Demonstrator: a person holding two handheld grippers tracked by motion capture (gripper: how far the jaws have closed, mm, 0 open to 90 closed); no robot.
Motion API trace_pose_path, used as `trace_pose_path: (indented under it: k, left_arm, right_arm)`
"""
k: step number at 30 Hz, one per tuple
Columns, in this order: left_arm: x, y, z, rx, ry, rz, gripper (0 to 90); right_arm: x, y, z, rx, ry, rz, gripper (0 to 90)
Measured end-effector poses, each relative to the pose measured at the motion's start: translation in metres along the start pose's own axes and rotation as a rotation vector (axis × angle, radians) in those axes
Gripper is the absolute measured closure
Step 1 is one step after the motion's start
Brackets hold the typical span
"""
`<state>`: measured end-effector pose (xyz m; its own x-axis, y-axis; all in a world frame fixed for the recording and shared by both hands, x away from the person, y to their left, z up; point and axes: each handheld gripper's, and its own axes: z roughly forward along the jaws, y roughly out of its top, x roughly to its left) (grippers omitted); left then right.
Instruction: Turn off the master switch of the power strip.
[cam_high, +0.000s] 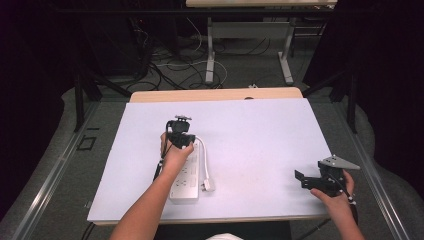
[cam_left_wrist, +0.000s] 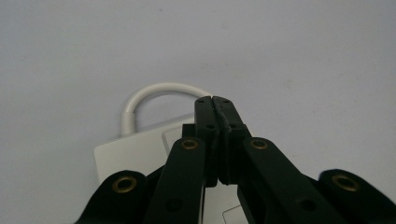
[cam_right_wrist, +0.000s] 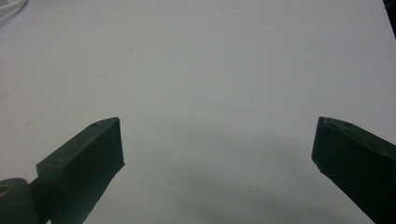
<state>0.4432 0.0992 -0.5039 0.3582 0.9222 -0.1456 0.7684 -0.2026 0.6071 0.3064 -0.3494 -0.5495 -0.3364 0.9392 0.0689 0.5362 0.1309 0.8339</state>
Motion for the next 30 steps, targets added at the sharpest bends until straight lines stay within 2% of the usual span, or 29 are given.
trace_pose_path:
  k: [8, 9, 10, 11, 16, 27, 30]
  left_arm:
    - [0.001, -0.001, 0.008, 0.059, 0.010, -0.016, 90.0]
    - [0.000, -0.002, 0.009, 0.062, 0.014, -0.023, 90.0]
    - [0.000, -0.002, 0.010, 0.065, 0.016, -0.022, 90.0]
    - [0.001, -0.002, 0.010, 0.073, 0.020, -0.015, 90.0]
    - [0.001, -0.002, 0.013, 0.086, 0.025, -0.031, 90.0]
    - [0.001, -0.001, 0.014, 0.096, 0.037, -0.026, 90.0]
    - [-0.001, -0.002, 0.015, 0.096, 0.052, -0.011, 90.0]
  right_arm:
    - [0.000, 0.000, 0.000, -0.001, 0.002, -0.003, 1.8]
    - [-0.001, 0.001, -0.003, 0.039, 0.006, -0.010, 1.8]
    - [0.000, 0.000, 0.000, 0.000, 0.007, -0.001, 1.8]
    - [0.000, 0.000, 0.000, 0.000, 0.007, -0.001, 1.8]
    - [0.000, 0.000, 0.000, 0.000, 0.008, 0.001, 1.8]
    - [0.002, 0.000, 0.001, -0.007, 0.003, 0.013, 1.9]
    - [0.002, 0.000, 0.001, -0.004, 0.003, 0.015, 1.9]
